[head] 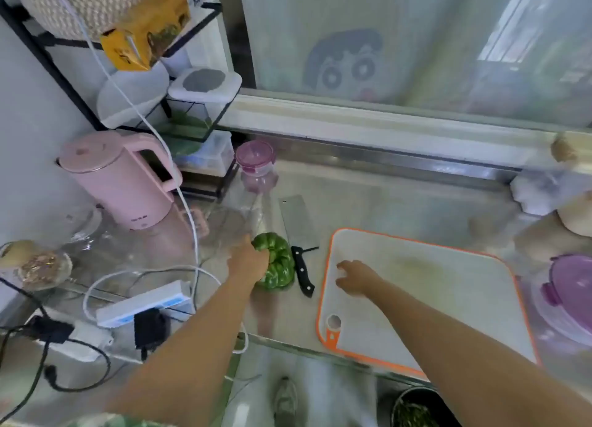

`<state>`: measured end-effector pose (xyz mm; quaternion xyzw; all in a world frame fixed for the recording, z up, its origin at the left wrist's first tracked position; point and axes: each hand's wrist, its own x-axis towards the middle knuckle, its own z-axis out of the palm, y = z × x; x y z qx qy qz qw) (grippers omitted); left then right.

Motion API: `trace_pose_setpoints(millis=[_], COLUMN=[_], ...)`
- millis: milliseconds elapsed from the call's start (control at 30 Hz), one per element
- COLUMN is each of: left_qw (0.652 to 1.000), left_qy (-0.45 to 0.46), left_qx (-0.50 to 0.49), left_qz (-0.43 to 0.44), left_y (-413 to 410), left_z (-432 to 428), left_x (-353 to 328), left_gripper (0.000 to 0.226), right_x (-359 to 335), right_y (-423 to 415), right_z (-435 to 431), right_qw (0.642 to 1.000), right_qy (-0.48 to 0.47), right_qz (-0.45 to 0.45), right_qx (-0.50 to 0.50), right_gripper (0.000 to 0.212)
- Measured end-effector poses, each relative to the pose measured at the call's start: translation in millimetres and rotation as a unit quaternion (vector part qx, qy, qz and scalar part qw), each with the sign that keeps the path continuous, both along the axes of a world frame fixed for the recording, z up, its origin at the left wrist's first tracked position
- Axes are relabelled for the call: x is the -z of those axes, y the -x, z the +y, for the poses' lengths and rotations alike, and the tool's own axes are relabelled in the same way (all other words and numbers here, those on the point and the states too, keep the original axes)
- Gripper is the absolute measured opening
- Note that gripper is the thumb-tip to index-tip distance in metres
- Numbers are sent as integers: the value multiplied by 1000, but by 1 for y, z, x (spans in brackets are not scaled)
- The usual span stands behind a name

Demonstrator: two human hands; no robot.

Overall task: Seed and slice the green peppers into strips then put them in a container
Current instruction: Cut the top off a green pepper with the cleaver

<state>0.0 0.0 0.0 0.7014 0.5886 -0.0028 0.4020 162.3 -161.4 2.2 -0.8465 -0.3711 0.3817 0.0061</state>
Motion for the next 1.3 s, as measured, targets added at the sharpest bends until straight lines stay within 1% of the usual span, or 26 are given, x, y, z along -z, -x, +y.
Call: trace_pose_setpoints(millis=[100,167,233,300,367,467,567,667,733,800,867,900,967,1000,1033,1067,1100,1167,1200,1267,1300], left_qw=[1000,998,987,967,959,962,966,960,958,967,972,974,980,981,980,976,972,966,965,965,968], left_qy=[24,56,142,221,242,230,222,193,145,104,107,112,94,79,71,70,76,81,64,1,-37], left_qx=[0,-13,-64,-111,-115,-98,-84,-128,-129,-79,-20,11,92,135,167,190,206,223,232,256,246], left_qz=[-14,-14,-33,-60,-87,-108,-98,-160,-210,-218,-210,-199,-146,-112,-87,-81,-82,-99,-101,-57,-38], left_y=[-7,-7,0,9,16,21,22,12,-4,-25,-48,-58,-76,-83,-87,-89,-91,-90,-89,-86,-83], left_z=[10,17,23,27,29,25,16,3,-7,-22,-48,-64,-98,-115,-131,-146,-158,-169,-167,-151,-141], left_x=[6,12,17,20,24,24,22,16,5,-9,-18,-19,-14,-9,-4,3,8,12,14,14,13], left_gripper=[66,72,78,80,76,67,67,63,65,64,62,65,69,67,63,59,56,52,51,48,45], right_x=[6,5,7,7,8,7,3,0,-1,-2,0,1,0,-1,-3,-4,-5,-3,0,7,9], right_y=[-3,-5,-6,-4,-3,-1,-2,-5,-11,-19,-28,-32,-40,-42,-43,-44,-44,-43,-42,-40,-40], right_z=[9,13,14,13,11,2,-10,-23,-35,-49,-65,-74,-92,-101,-109,-116,-122,-130,-131,-128,-125], right_qw=[999,999,998,998,998,998,999,988,974,961,939,925,903,896,891,891,895,915,929,949,953], right_qy=[17,25,28,27,20,7,-11,-66,-106,-135,-171,-190,-217,-227,-236,-244,-248,-234,-217,-186,-178], right_qz=[-32,-38,-47,-54,-58,-53,-19,60,93,90,87,84,68,58,53,52,55,75,80,66,54], right_qx=[10,13,15,17,16,20,46,124,177,223,285,318,365,378,383,380,366,319,289,245,237], right_gripper=[49,47,46,46,46,46,45,46,43,40,37,37,36,36,36,38,40,47,50,53,53])
